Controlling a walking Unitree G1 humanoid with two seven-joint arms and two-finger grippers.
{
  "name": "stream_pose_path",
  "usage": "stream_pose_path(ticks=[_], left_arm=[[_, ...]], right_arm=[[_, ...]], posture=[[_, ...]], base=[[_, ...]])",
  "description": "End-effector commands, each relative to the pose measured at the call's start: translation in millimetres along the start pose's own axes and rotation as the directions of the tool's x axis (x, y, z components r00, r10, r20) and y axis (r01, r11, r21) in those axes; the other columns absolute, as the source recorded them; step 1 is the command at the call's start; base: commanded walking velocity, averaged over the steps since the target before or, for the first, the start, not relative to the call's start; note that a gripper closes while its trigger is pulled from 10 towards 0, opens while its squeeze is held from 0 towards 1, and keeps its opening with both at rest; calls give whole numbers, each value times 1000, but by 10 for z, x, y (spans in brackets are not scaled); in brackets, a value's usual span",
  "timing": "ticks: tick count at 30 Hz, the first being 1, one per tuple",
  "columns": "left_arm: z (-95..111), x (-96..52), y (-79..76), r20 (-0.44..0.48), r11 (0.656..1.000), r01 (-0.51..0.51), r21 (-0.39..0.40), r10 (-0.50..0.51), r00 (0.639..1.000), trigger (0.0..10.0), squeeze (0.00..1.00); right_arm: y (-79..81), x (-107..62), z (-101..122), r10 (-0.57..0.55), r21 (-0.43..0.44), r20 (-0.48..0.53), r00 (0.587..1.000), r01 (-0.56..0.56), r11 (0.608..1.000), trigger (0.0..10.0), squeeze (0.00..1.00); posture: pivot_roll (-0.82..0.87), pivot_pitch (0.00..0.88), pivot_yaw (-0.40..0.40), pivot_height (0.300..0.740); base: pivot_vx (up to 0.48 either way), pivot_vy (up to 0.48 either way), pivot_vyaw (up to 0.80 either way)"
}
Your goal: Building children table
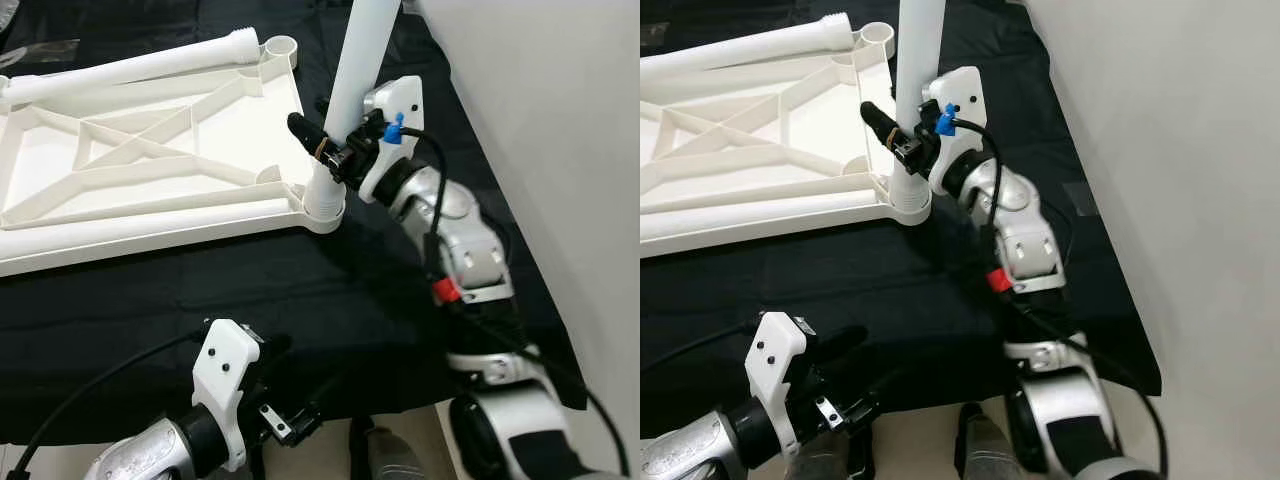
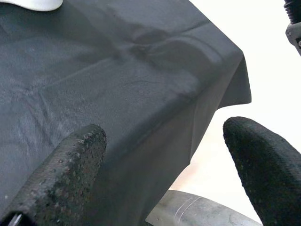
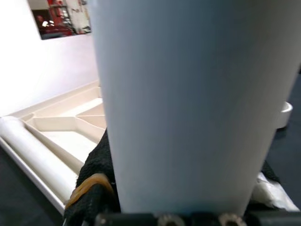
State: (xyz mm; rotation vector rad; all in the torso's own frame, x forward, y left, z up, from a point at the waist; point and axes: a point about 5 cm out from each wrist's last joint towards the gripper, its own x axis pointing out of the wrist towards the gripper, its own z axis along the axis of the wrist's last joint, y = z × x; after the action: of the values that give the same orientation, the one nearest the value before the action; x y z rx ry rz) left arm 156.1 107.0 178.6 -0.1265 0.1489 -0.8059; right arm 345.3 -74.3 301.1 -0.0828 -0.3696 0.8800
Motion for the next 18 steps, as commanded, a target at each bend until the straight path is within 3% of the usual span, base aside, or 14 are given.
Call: stream_pose_path(ticks=[1,3,6,12,18], left_arm=[[24,-26,-42,25,1000,2,-6,-2,1000,10000,0],[17,-32,-82,57,1000,-15,13,15,998,10000,0],[27,-43,-106,86,998,-48,32,45,995,10000,0],[65,-82,-105,129,989,-131,73,121,984,10000,0],[83,-116,-111,150,978,-186,99,170,974,10000,0]], right_arm=[[91,23,-16,126,32,-10,992,-126,992,10000,0],[94,61,56,270,23,2,963,-270,963,10000,0],[87,115,130,368,5,7,930,-368,930,10000,0],[115,231,174,468,-37,-19,884,-468,883,10000,0],[66,303,190,495,-73,-51,867,-498,864,10000,0]], posture=[[39,387,-21,740],[39,400,-27,740],[40,413,-30,740],[46,425,-30,740],[54,428,-31,740]], base=[[0,0,0],[0,0,0],[0,0,0],[0,0,0],[0,0,0]])
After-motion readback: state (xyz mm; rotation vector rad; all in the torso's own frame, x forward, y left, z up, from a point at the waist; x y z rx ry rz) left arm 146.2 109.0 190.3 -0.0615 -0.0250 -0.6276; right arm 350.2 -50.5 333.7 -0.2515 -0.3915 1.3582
